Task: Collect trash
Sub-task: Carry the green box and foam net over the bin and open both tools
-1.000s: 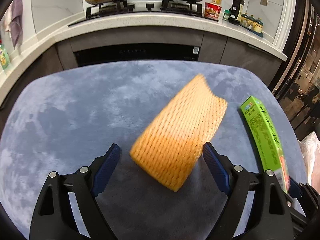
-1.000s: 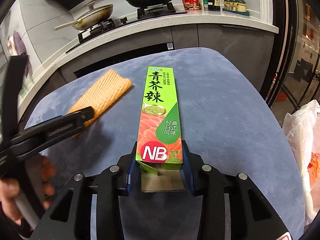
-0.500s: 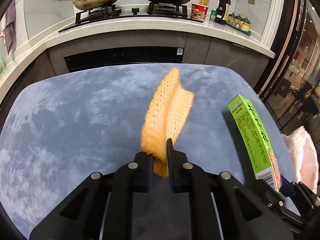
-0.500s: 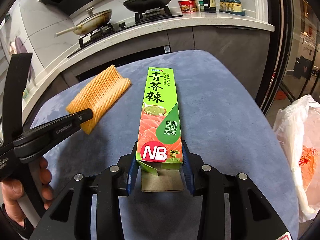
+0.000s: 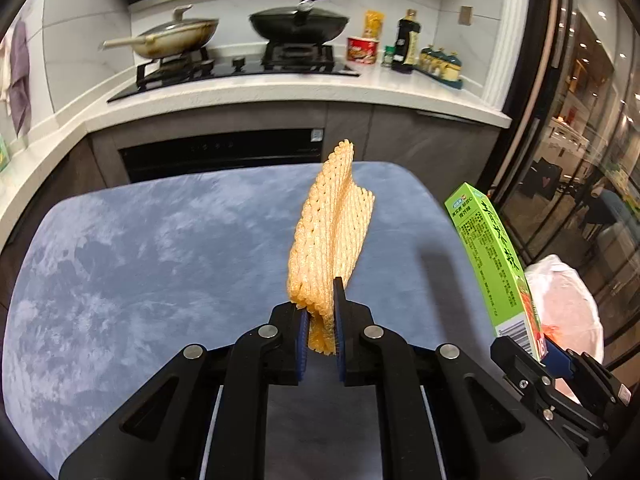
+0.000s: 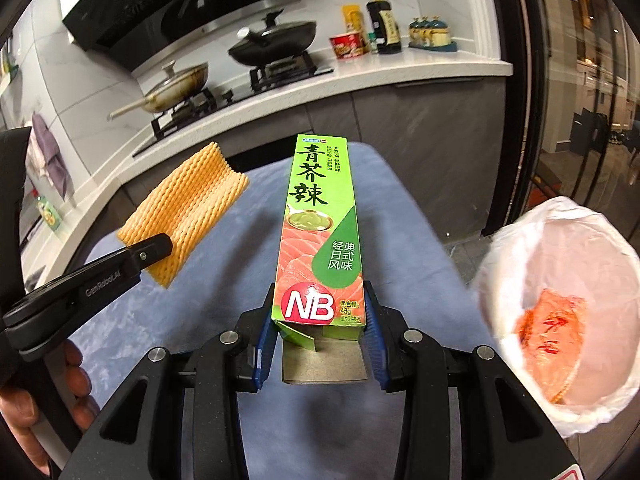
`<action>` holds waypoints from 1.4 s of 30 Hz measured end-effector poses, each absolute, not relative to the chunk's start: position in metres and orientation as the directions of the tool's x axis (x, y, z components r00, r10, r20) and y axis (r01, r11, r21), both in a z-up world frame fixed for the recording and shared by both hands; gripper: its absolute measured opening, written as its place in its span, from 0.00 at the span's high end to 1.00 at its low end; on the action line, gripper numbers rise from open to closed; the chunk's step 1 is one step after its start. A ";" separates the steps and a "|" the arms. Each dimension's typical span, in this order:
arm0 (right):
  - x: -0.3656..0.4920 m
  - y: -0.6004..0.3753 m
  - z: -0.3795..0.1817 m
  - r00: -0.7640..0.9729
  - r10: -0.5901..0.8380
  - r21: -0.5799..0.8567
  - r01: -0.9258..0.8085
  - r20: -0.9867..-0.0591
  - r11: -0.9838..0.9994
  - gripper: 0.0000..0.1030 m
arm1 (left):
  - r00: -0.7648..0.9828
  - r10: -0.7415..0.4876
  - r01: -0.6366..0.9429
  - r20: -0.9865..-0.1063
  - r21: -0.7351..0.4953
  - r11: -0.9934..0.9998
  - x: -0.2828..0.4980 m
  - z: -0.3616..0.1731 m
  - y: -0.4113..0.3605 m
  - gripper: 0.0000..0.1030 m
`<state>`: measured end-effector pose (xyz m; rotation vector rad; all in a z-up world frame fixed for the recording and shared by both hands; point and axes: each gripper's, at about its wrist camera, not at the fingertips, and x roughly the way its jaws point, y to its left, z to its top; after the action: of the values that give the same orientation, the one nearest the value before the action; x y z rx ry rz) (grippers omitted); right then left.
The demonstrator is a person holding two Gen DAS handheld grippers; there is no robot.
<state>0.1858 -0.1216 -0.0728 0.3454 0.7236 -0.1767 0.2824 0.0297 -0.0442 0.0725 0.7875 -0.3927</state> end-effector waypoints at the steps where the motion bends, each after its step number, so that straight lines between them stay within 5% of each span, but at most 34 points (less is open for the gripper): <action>1: 0.182 -0.125 -0.070 0.741 -0.043 0.249 0.280 -0.670 0.927 0.64 | 0.639 -0.323 0.377 -0.699 -0.081 0.923 0.278 -0.040 0.025 0.90; 42: 0.018 -0.312 -0.059 0.703 -0.224 0.264 0.514 -0.675 0.816 0.64 | 0.522 -0.461 0.617 -0.718 -0.056 0.785 0.123 -0.026 -0.184 0.90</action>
<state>0.0182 -0.3118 -0.0593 0.4610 0.6748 -0.4273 0.1228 -0.1845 -0.0259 0.2164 0.7897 -0.6515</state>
